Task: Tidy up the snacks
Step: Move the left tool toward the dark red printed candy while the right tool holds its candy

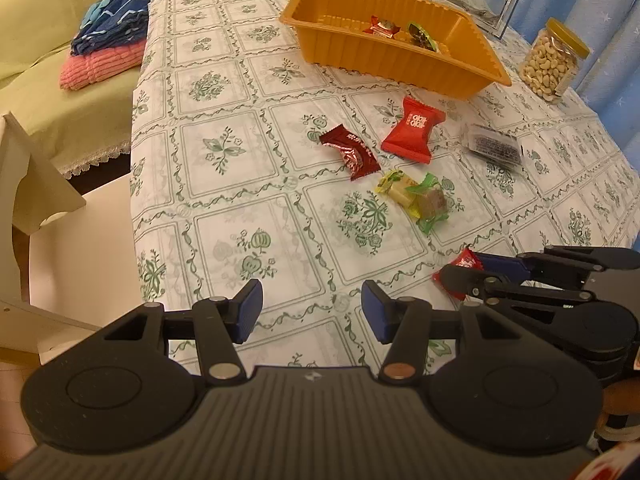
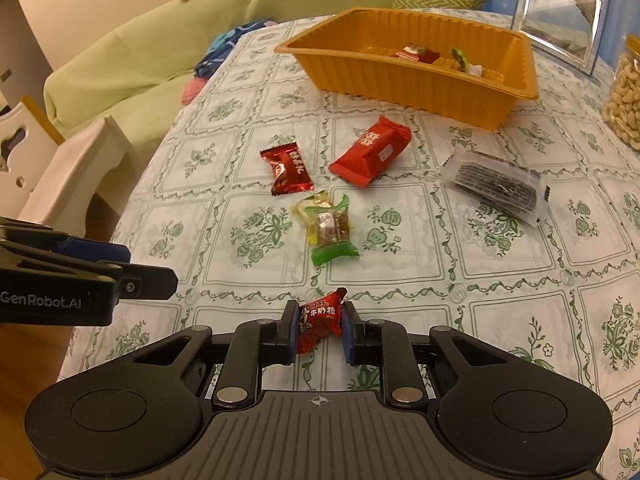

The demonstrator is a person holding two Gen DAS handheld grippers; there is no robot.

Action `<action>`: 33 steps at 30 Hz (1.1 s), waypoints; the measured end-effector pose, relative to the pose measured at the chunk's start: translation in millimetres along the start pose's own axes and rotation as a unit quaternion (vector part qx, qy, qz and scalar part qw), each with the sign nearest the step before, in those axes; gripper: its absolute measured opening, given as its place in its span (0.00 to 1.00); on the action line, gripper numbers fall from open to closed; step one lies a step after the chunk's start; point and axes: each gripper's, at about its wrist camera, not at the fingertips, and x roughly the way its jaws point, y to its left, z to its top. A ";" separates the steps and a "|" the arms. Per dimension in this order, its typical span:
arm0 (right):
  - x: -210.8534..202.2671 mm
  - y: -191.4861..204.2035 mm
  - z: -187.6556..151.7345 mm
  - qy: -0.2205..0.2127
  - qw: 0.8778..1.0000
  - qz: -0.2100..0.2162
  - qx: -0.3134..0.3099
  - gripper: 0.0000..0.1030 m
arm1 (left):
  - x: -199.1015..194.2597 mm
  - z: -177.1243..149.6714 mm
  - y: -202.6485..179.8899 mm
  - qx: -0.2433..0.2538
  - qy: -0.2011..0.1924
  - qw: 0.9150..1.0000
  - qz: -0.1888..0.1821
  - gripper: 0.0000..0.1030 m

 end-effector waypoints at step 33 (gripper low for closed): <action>-60.2 -118.0 17.5 -0.065 0.978 -0.101 0.171 0.21 | 61.2 74.8 -31.0 0.049 -0.035 0.998 -0.033 0.39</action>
